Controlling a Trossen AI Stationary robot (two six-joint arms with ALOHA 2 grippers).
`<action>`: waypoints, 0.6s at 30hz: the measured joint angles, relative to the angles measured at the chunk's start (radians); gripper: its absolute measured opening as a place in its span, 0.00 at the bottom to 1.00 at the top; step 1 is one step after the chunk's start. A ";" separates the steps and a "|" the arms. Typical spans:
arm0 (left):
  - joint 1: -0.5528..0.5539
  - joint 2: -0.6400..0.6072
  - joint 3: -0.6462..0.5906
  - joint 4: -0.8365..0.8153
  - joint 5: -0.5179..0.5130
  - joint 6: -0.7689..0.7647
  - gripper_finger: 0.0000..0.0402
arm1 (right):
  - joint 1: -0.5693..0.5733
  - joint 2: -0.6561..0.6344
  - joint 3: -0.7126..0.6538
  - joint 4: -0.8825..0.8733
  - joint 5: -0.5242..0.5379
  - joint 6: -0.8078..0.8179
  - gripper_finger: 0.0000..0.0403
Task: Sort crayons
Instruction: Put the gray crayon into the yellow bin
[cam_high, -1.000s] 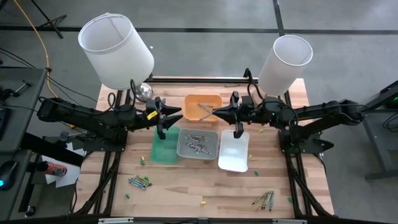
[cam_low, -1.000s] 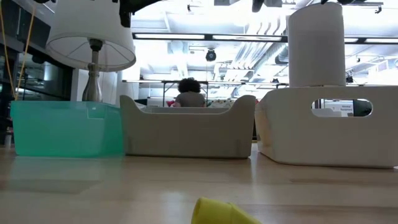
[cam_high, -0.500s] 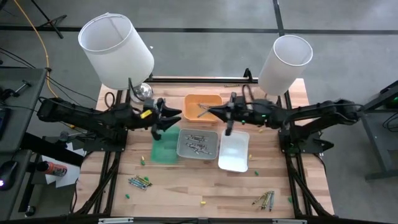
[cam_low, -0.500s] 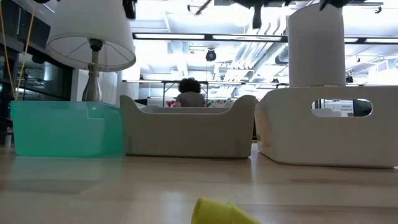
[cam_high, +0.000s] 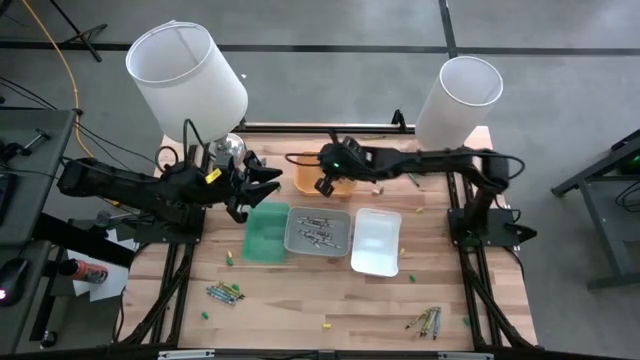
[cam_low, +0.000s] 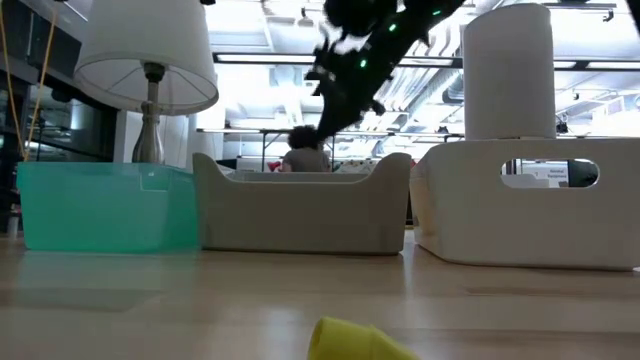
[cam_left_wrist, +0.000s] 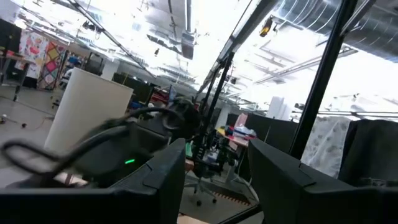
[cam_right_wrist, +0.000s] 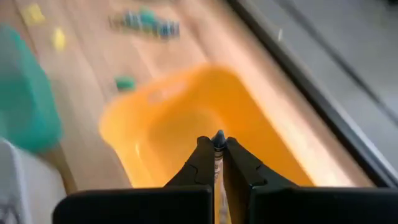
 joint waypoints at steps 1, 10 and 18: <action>0.000 -0.002 0.000 0.001 0.000 0.000 0.40 | -0.009 0.023 0.031 -0.058 -0.016 0.000 0.00; 0.000 -0.002 0.000 -0.005 0.000 0.000 0.40 | -0.033 0.162 0.215 -0.261 -0.086 0.000 0.00; 0.000 -0.002 0.000 -0.005 0.000 0.001 0.40 | -0.033 0.206 0.222 -0.279 -0.132 0.026 0.10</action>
